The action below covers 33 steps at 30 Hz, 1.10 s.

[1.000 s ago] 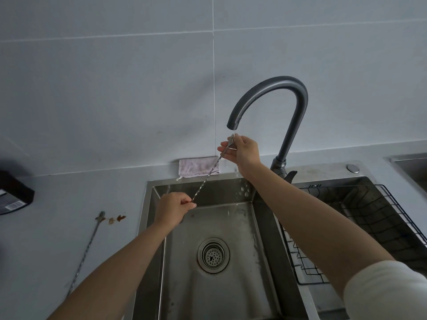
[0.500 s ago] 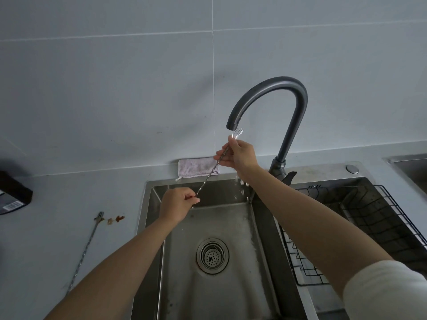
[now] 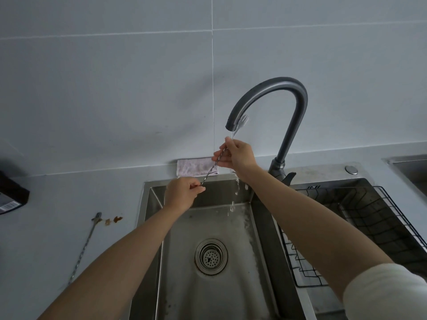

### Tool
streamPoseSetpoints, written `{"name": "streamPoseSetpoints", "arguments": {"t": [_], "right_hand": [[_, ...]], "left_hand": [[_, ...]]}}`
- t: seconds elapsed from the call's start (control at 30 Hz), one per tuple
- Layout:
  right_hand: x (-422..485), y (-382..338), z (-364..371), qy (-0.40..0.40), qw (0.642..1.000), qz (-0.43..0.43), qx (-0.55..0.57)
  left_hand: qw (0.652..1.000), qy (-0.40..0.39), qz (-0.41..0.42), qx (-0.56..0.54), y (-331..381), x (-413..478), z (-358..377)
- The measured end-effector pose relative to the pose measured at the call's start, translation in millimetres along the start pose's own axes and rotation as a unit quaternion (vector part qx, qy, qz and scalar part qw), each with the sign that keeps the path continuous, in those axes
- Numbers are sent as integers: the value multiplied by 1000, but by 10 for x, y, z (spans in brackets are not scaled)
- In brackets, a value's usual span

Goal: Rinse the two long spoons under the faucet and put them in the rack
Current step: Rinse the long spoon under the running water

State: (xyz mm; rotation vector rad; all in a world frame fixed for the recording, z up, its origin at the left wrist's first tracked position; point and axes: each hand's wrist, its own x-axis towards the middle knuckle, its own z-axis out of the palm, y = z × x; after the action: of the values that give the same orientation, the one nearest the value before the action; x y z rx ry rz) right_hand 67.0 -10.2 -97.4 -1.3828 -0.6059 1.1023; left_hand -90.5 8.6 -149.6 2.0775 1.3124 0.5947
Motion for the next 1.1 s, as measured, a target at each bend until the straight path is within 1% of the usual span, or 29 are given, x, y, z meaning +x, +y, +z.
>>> {"name": "streamPoseSetpoints", "arguments": {"t": [0.17,0.27,0.4,0.53,0.8,0.93,1.1], "right_hand": [[12,-47,-1,5,1000,-21,-23],[20,-47,-31,-5,999,-34,-2],[13,-66,-68,7,999,-30,20],[-13,-59,-50,14,999,-20,-26],[21,-103,-169,-10,999,-44,9],[28,-167,-182,14,999,-31,-13],[49,-266,-196,40,998,-39,5]], "left_hand": [[1000,7,11,-21,101,63,53],[999,11,10,-31,172,99,89],[999,13,6,-37,241,150,121],[999,6,7,-52,355,216,141],[997,9,6,-71,572,346,135],[997,17,13,-75,673,396,165],[996,22,27,-88,771,483,167]]}}
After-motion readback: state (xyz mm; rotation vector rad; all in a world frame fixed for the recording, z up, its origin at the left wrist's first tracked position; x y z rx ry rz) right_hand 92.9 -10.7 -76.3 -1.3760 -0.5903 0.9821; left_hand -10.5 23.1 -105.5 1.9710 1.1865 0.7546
